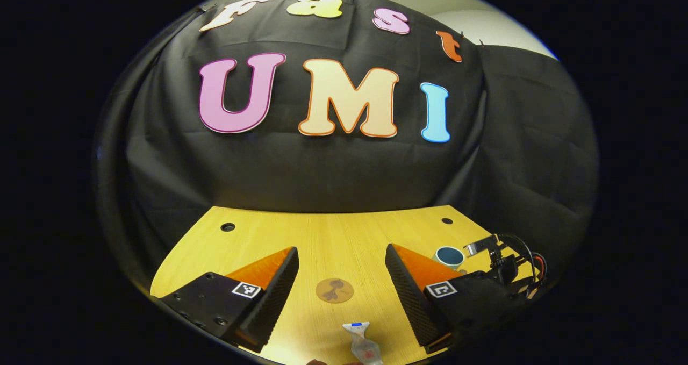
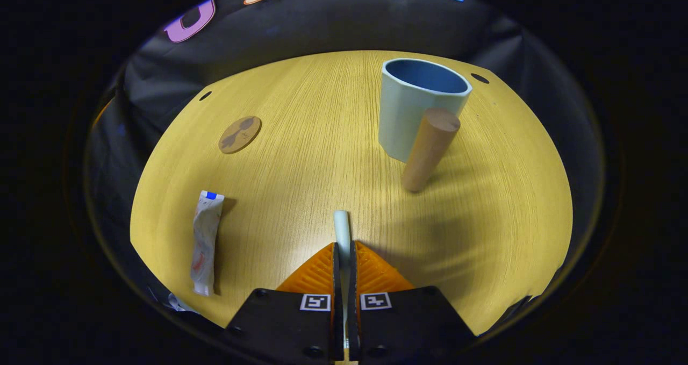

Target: Put the toothbrush and toothpaste on the desktop into the cup, then pick up the cup and place it on the coaster on the desktop.

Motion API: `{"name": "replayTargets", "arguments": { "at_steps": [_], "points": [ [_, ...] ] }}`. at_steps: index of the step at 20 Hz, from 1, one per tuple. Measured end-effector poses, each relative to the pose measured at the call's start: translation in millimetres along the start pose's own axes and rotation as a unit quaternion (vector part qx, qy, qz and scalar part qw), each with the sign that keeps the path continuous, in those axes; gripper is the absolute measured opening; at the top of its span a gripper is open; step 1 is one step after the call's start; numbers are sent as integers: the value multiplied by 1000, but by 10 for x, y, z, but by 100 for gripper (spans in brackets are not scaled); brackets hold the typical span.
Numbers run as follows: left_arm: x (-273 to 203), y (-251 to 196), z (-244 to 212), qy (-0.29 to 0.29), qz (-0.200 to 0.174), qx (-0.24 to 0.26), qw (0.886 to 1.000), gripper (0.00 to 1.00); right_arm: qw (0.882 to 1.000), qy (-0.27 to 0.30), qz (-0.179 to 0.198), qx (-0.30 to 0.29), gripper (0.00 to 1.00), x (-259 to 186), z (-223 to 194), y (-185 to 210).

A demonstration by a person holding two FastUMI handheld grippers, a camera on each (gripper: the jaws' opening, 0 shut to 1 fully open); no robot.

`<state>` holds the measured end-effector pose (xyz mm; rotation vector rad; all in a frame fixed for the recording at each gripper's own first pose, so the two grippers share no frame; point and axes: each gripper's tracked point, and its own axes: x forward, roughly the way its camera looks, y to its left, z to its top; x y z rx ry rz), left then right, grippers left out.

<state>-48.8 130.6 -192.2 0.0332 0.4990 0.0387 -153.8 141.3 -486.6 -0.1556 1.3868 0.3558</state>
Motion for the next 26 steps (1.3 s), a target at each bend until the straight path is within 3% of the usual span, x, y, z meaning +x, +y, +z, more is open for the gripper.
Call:
{"name": "replayTargets", "arguments": {
  "at_steps": [11, 17, 20, 26],
  "points": [
    [97, -11, -850, 104, -12, -16, 994, 95, 1000, -10, -2, -3, 6, 3, -3, -1],
    [40, -196, -1517, 182, -40, 18, 982, 95, 1000, -23, -7, 0, 6, -1, -3, 2],
    [45, -208, -1854, 219, -44, 52, 973, 96, 999, -34, -11, -7, 6, -9, 1, 0],
    [35, -189, -2225, 269, -40, 65, 960, 96, 999, -45, -10, -8, 6, -7, 5, 0]
  ]
}}
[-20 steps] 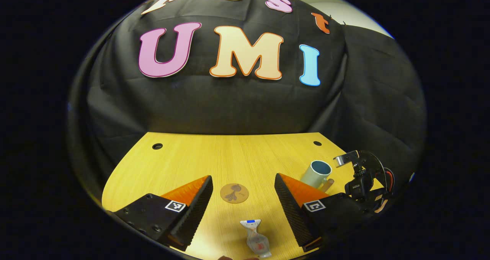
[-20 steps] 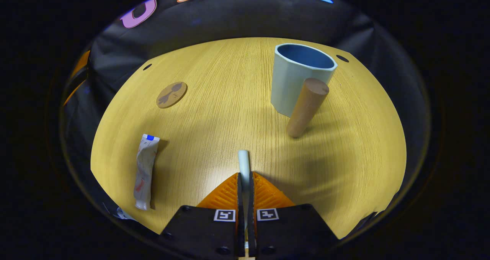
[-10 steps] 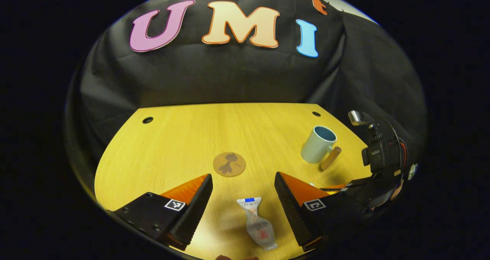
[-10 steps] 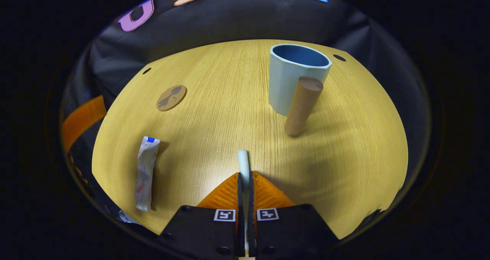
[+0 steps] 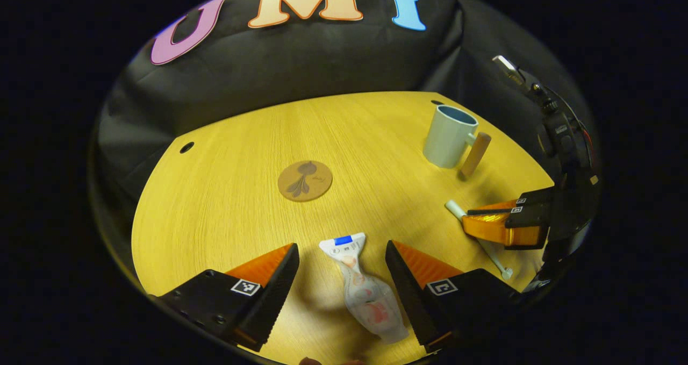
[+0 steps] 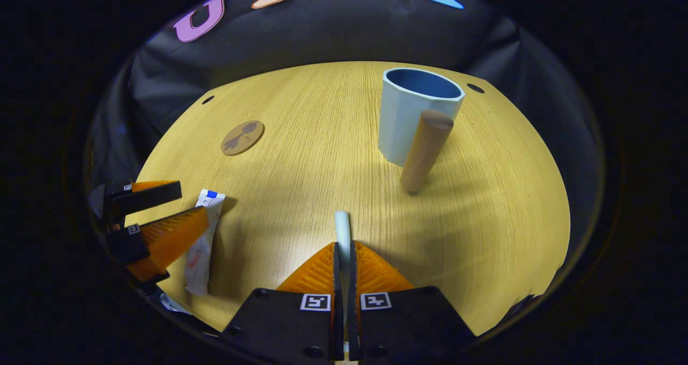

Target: Put the toothbrush and toothpaste on the desktop into the cup, then pick up the cup and place it on the coaster on the desktop.

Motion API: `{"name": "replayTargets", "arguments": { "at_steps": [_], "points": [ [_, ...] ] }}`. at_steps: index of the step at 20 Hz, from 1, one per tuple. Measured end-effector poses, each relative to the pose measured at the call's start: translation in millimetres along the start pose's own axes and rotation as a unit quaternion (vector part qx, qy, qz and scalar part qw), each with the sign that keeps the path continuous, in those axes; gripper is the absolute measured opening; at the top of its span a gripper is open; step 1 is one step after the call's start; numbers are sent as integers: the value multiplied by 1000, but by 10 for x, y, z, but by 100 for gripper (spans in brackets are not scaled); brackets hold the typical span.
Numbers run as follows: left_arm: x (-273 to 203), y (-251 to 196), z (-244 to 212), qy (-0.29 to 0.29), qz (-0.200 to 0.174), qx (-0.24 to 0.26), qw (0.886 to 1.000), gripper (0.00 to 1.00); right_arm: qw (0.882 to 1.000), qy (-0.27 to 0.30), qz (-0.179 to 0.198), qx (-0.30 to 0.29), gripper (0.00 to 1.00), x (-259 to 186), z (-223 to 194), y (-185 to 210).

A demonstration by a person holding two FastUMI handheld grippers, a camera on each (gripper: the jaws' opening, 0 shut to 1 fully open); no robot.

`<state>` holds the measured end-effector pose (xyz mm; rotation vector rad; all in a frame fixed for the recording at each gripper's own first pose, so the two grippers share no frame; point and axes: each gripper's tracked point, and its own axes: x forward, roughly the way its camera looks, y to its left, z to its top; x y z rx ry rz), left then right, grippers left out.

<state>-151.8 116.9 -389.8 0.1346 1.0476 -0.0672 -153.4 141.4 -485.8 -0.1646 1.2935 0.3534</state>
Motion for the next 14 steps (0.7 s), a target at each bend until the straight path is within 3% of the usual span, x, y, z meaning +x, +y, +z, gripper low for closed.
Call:
{"name": "replayTargets", "arguments": {
  "at_steps": [7, 9, 13, 14],
  "points": [
    [108, 34, -248, 49, 14, -25, 998, 96, 1000, -5, 1, 1, 6, 0, -4, 4],
    [169, 43, -206, 39, 16, -30, 999, 95, 1000, -5, 4, 4, 6, 2, -5, 2],
    [221, -41, -207, 42, 9, -24, 999, 78, 1000, -8, 3, 5, 6, 18, -9, -9],
    [248, -82, -203, 41, 6, -27, 999, 67, 1000, -8, 3, 6, 6, 15, -2, -4]
  ]
}}
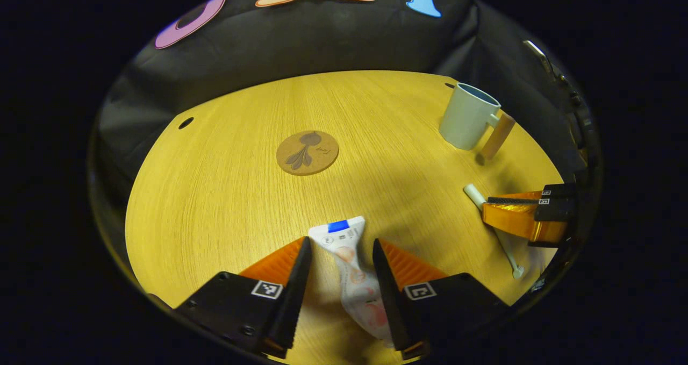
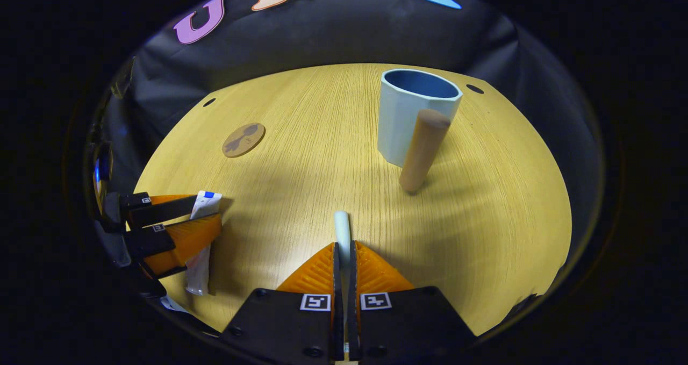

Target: Put the toothbrush and toothpaste on the desktop into the cup, then pick up the cup and place it on the coaster on the desktop.

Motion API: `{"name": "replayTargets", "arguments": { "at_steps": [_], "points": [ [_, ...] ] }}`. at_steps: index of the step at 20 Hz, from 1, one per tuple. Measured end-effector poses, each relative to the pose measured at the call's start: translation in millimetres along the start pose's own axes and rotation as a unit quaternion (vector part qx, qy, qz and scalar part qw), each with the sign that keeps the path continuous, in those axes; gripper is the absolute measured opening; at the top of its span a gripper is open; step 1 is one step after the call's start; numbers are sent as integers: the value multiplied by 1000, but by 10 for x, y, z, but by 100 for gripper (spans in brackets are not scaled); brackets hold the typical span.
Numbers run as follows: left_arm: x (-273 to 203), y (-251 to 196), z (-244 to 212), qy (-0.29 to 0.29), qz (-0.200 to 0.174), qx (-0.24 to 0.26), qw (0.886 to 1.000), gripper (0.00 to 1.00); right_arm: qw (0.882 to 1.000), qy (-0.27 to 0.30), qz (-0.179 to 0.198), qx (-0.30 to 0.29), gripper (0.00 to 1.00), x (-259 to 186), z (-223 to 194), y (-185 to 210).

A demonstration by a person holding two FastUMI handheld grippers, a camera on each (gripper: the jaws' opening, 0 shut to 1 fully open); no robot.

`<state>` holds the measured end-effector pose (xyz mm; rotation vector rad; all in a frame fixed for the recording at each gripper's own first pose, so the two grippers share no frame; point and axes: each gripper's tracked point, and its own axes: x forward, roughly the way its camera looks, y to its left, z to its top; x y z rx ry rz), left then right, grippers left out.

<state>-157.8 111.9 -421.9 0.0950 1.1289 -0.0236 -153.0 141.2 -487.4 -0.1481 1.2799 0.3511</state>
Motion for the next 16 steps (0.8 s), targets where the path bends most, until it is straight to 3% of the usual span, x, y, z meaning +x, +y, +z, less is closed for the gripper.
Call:
{"name": "replayTargets", "arguments": {
  "at_steps": [1, 4, 8, 16],
  "points": [
    [-9, 19, -17, -2, -3, -3, 1000, 62, 1000, -1, -1, 1, 6, -14, 6, 5],
    [-84, 154, -1, -12, -11, -26, 1000, 19, 1000, -5, 1, 19, 6, -13, 17, 5],
    [-41, 130, -11, -12, -7, -12, 1000, 15, 999, -15, 16, 40, 6, -34, 0, 9],
    [-54, 113, -4, -20, -19, 9, 1000, 15, 995, -51, 55, 72, 6, -225, 54, 43]
  ]
}}
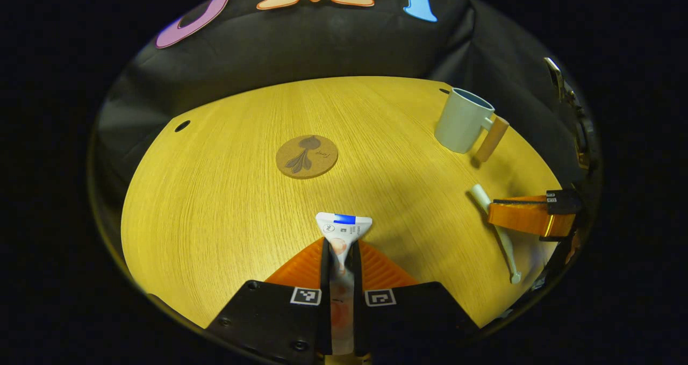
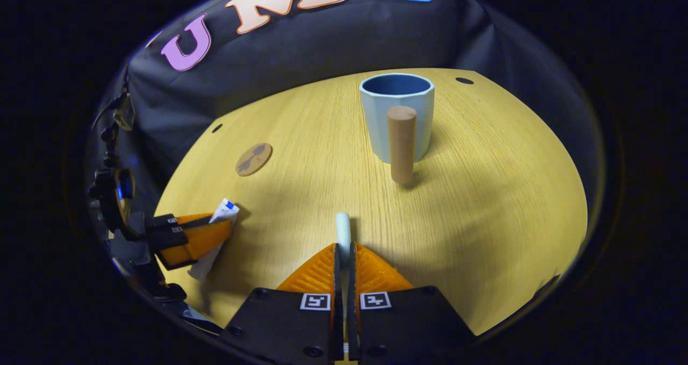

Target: Put the toothbrush and toothpaste on the desktop into the cup, then pick up the cup and place it on the coaster on the desktop.

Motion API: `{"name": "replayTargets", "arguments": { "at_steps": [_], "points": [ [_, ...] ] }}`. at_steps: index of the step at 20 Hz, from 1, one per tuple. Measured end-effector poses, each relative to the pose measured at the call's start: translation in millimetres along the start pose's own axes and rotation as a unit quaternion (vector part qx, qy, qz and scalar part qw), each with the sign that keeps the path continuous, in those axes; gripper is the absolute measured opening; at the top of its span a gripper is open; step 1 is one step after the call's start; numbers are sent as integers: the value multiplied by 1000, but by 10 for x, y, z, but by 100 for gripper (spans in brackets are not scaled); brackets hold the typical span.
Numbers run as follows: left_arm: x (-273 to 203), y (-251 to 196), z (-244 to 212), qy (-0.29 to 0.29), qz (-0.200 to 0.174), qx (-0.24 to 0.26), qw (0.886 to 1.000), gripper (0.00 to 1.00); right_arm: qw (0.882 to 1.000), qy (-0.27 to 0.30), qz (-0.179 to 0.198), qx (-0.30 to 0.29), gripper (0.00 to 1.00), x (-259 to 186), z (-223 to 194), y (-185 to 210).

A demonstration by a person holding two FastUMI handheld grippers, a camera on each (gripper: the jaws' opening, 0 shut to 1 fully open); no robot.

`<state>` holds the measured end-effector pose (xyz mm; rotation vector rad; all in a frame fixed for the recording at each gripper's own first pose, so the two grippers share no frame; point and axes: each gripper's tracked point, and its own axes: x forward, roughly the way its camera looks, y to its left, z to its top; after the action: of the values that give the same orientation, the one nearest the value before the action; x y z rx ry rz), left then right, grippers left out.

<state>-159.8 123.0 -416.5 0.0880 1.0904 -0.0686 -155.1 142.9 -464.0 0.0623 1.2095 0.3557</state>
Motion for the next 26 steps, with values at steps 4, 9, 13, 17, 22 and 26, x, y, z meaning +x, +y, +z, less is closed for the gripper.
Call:
{"name": "replayTargets", "arguments": {
  "at_steps": [4, 9, 13, 17, 22, 26],
  "points": [
    [-5, 0, 10, 0, -8, 8, 1000, 15, 999, -29, 25, 25, 6, -150, 193, 92],
    [-5, 7, 24, 0, -18, 12, 1000, 15, 990, -97, 56, 83, 6, -390, 715, 143],
    [-9, 10, 20, 5, -25, 22, 999, 15, 979, -144, 78, 124, 6, -532, 1218, 101],
    [-7, 9, 23, 4, -29, 22, 999, 15, 964, -197, 82, 159, 6, -555, 1669, -83],
    [-7, 10, 25, 3, -32, 22, 999, 15, 943, -260, 63, 198, 5, -468, 2320, -435],
    [-17, 11, 30, 4, -35, 26, 999, 15, 928, -312, 27, 201, 5, -381, 2692, -623]
  ]
}}
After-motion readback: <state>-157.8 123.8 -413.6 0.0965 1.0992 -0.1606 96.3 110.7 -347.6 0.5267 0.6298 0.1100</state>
